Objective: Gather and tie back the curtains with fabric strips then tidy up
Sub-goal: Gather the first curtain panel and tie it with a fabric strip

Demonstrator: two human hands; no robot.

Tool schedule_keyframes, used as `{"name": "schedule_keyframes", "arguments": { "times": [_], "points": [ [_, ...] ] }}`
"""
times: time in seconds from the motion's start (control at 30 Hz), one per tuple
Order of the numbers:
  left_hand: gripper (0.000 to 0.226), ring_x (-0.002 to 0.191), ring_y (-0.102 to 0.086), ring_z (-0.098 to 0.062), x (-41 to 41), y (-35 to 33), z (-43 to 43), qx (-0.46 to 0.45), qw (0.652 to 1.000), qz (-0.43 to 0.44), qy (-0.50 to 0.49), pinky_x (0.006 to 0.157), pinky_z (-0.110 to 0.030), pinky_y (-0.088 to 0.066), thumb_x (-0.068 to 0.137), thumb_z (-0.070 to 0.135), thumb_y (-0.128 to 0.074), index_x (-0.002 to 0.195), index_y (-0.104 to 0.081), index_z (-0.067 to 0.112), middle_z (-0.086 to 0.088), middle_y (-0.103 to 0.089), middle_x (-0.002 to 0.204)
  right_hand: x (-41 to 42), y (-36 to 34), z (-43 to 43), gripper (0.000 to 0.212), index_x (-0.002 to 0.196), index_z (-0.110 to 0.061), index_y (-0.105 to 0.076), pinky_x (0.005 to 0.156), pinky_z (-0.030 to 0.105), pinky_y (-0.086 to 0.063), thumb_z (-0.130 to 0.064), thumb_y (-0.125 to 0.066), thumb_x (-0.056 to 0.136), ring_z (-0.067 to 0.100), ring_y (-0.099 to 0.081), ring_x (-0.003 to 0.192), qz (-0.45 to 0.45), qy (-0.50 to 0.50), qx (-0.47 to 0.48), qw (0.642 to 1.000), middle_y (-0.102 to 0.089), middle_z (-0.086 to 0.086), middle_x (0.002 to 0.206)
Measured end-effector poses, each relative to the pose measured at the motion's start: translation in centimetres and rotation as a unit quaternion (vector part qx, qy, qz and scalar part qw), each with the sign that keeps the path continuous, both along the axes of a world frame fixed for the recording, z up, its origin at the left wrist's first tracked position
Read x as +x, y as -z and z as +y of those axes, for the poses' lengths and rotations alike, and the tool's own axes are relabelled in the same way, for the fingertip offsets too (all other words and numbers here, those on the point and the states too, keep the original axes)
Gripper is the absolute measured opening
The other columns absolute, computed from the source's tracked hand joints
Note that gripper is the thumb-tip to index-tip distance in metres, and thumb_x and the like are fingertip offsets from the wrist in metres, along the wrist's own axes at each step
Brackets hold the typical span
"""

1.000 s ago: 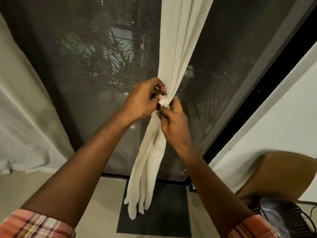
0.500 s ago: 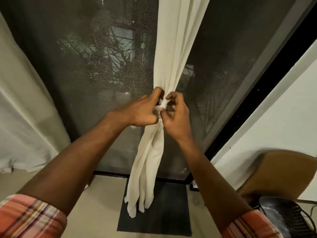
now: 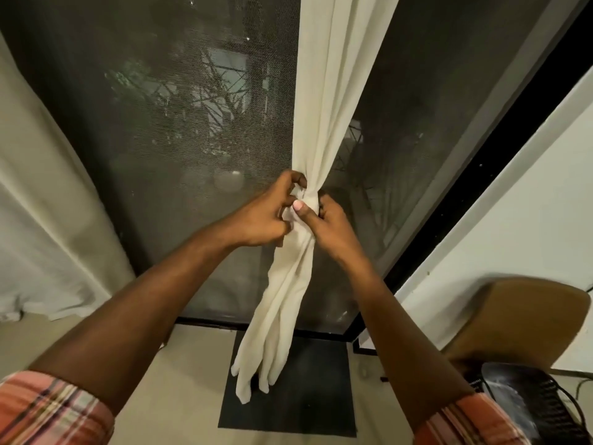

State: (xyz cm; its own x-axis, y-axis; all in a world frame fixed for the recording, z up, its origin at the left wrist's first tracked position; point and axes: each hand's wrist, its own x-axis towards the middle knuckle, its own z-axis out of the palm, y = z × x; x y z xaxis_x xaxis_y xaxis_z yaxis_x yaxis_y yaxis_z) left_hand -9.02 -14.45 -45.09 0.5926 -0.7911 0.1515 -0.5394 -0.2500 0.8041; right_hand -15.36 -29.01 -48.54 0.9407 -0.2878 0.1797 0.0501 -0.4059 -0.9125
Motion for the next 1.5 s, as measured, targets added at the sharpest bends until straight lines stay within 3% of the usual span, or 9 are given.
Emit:
{"name": "schedule_keyframes", "arguments": {
  "times": [0.1,0.17,0.3,0.4,0.6,0.73,0.87,1.23,1.5],
  "points": [
    [0.062,0.085,-0.064,-0.020,0.2,-0.7,-0.2,0.010,1.000,-0.028,0.007,0.066,-0.048,-0.055,0.073,0.002,-0.066,0.119,-0.030,0.021,-0.011,-0.057,0.102,0.1,-0.4,0.7,0.038,0.121,-0.020,-0.061,0.090,0.032,-0.052,-0.042,-0.061,0.090,0.008,-0.066,0.102,0.006,-0.023,0.002,1.000,-0.070,-0.006,0.105],
    [0.061,0.095,-0.060,-0.025,0.4,-1.5,-0.4,0.037,0.997,-0.061,-0.002,0.077,-0.049,-0.053,0.071,0.007,-0.068,0.118,-0.031,0.021,-0.009,-0.057,0.103,0.2,-0.7,1.1,0.034,0.118,-0.018,-0.063,0.079,0.024,-0.050,-0.040,-0.058,0.093,0.001,-0.065,0.093,0.010,-0.026,0.002,1.000,-0.069,-0.009,0.096],
    [0.054,0.082,-0.066,-0.016,0.2,-1.4,-0.3,0.018,0.997,-0.068,0.025,0.060,-0.038,-0.056,0.086,0.005,-0.062,0.126,-0.030,0.020,-0.003,-0.058,0.104,-0.2,-0.7,1.0,0.040,0.122,-0.018,-0.060,0.088,0.029,-0.052,-0.043,-0.060,0.091,0.003,-0.065,0.100,0.004,-0.008,0.017,1.000,-0.070,-0.005,0.105],
    [0.057,0.074,-0.068,-0.011,-0.8,0.4,0.5,-0.061,0.996,0.061,0.031,0.044,-0.022,-0.052,0.091,-0.010,-0.049,0.135,-0.029,0.020,-0.001,-0.056,0.108,-0.8,-0.6,0.6,0.031,0.118,-0.020,-0.058,0.090,0.026,-0.052,-0.032,-0.065,0.090,0.000,-0.066,0.097,0.007,-0.012,0.024,1.000,-0.070,-0.006,0.101],
    [0.056,0.090,-0.060,-0.013,-1.5,5.0,0.3,-0.432,0.841,0.167,-0.280,0.061,-0.026,-0.055,0.080,-0.018,-0.047,0.120,-0.045,0.022,0.013,-0.048,0.124,-1.0,1.0,0.0,0.052,0.131,-0.012,-0.051,0.091,0.026,-0.051,-0.001,-0.068,0.083,0.012,-0.064,0.106,0.043,-0.006,0.027,0.999,-0.066,-0.003,0.115],
    [0.088,0.126,-0.043,-0.020,-2.0,9.7,-0.2,-0.225,0.923,0.220,-0.222,0.098,-0.037,-0.045,0.071,-0.018,-0.058,0.143,-0.025,0.018,0.006,-0.040,0.135,-0.5,2.4,1.0,0.050,0.128,-0.021,-0.053,0.091,0.028,-0.051,-0.003,-0.063,0.083,0.008,-0.063,0.105,0.055,0.016,-0.004,0.998,-0.066,-0.008,0.113],
    [0.090,0.125,-0.048,-0.020,-2.8,13.6,-1.0,-0.081,0.973,0.160,-0.145,0.099,-0.035,-0.046,0.079,-0.004,-0.065,0.148,-0.014,0.023,0.004,-0.044,0.134,-0.4,4.0,2.7,0.047,0.128,-0.014,-0.052,0.084,0.026,-0.047,-0.005,-0.061,0.083,0.014,-0.060,0.104,0.090,0.048,-0.037,0.994,-0.064,0.001,0.117],
    [0.050,0.094,-0.064,-0.036,-1.3,17.9,0.9,0.023,0.962,0.004,-0.273,0.082,-0.048,-0.054,0.090,0.008,-0.049,0.132,-0.038,0.033,-0.011,-0.067,0.108,-0.9,8.5,3.0,0.034,0.119,0.001,-0.058,0.084,0.028,-0.047,0.002,-0.054,0.086,0.029,-0.062,0.103,0.097,0.171,-0.102,0.975,-0.066,0.012,0.112],
    [0.056,0.113,-0.057,-0.027,-3.3,18.0,-0.3,-0.003,0.970,0.124,-0.209,0.095,-0.034,-0.047,0.085,0.020,-0.069,0.136,-0.045,0.016,-0.008,-0.060,0.126,-2.6,10.6,3.0,0.025,0.106,-0.007,-0.057,0.078,0.037,-0.053,-0.004,-0.053,0.081,0.012,-0.062,0.080,0.085,0.212,-0.025,0.973,-0.065,-0.003,0.086]
  ]
}}
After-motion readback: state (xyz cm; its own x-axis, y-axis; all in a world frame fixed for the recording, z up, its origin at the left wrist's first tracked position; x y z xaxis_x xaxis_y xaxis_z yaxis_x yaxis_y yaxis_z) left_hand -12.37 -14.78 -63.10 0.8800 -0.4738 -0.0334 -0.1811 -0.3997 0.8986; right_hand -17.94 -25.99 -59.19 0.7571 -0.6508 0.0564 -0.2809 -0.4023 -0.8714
